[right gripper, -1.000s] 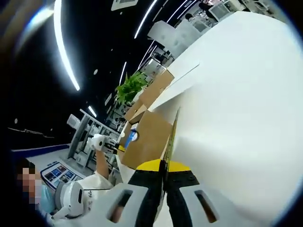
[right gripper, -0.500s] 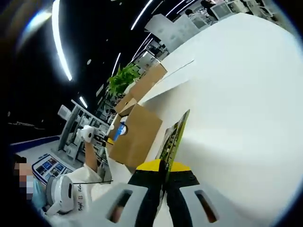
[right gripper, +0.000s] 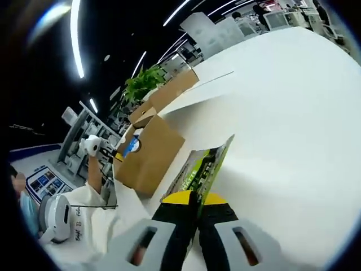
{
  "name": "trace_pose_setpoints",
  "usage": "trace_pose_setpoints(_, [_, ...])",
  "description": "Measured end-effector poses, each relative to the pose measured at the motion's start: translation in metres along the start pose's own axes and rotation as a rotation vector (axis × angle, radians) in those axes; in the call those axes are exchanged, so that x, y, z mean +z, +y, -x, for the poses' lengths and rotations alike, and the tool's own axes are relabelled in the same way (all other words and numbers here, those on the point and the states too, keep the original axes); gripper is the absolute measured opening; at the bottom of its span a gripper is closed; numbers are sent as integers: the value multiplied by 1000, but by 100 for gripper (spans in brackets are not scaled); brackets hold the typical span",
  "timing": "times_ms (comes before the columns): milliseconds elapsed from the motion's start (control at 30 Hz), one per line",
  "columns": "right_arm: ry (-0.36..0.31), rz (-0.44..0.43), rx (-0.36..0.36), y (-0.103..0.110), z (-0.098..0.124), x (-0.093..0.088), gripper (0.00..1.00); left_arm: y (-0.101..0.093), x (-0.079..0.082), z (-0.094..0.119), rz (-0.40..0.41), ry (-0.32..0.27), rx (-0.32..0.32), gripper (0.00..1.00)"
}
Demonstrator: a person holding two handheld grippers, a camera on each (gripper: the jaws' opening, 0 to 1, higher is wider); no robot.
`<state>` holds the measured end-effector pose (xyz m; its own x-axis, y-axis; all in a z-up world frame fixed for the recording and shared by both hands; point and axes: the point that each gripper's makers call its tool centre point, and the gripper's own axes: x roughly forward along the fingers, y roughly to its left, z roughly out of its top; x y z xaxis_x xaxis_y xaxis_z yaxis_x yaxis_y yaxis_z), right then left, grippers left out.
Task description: Operate the shoe box by opening the lid, removing the specified soft item, and placing it in the target area until the item is outside and the box remains undamaged.
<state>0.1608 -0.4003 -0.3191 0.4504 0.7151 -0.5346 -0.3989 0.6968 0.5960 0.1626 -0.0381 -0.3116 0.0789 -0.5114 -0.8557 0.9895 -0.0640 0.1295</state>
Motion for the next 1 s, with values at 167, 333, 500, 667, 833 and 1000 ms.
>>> trace_pose_setpoints(167, [2, 65, -38, -9, 3, 8, 1, -1, 0, 0, 2, 1, -3, 3])
trace_pose_setpoints(333, [-1, 131, -74, -21, 3, 9, 3, -1, 0, 0, -4, -1, 3, 3])
trace_pose_setpoints(500, [-12, 156, -80, -23, 3, 9, 5, 0, 0, 0, -3, 0, 2, 3])
trace_pose_setpoints(667, [0, 238, -157, -33, 4, 7, 12, -1, 0, 0, -4, -1, 3, 3])
trace_pose_setpoints(833, [-9, 276, -184, -36, 5, 11, 13, 0, 0, 0, -3, 0, 1, 3])
trace_pose_setpoints(1000, [-12, 435, -195, -39, 5, 13, 17, -1, 0, 1, -11, -1, 7, 3])
